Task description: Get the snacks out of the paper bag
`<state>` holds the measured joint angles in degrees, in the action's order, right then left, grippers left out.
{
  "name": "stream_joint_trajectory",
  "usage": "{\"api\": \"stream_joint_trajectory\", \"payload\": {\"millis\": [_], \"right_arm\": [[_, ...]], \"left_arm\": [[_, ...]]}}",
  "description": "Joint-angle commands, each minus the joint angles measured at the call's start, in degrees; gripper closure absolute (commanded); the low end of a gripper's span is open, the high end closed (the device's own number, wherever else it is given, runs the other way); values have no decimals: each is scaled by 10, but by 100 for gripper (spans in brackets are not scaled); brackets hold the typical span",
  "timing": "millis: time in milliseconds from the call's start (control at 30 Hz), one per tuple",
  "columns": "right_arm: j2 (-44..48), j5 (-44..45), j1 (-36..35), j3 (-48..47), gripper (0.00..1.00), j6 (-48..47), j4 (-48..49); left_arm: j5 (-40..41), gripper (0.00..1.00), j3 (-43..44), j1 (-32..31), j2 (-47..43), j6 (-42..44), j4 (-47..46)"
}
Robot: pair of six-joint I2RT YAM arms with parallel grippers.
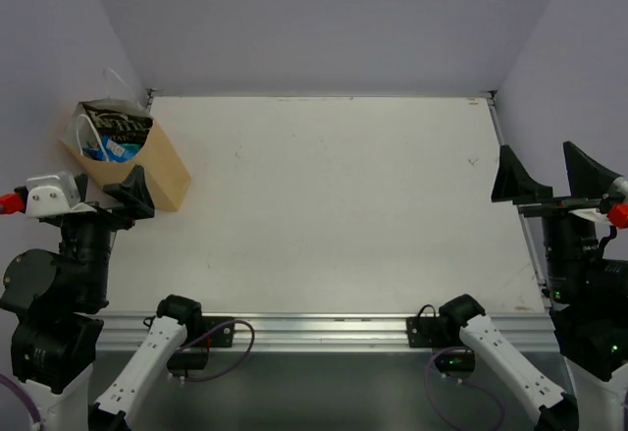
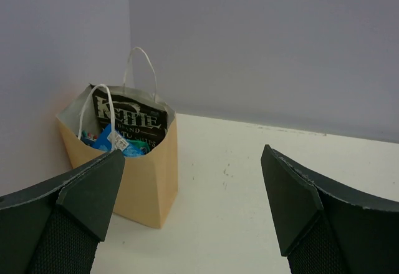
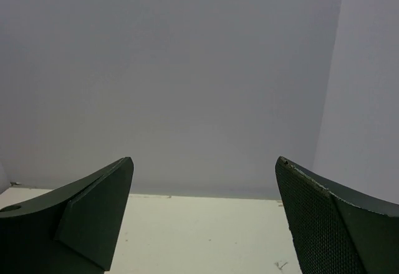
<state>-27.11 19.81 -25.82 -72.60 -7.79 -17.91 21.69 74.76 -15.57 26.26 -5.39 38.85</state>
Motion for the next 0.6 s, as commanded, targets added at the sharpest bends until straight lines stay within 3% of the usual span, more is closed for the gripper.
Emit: {"api": "stream_joint_trajectory", "payload": {"millis": [0,300,567], "right_arm": [[-15,-16,1,9,1,-8,28],[-37,-80,1,24,1,58,-2],[-68,-193,1,45,1,149,-52]], "left_arm": [[7,0,-10,-3,-2,-11,7],[26,0,-6,-3,71,-62,10],[156,0,102,0,319,-192,69]]}}
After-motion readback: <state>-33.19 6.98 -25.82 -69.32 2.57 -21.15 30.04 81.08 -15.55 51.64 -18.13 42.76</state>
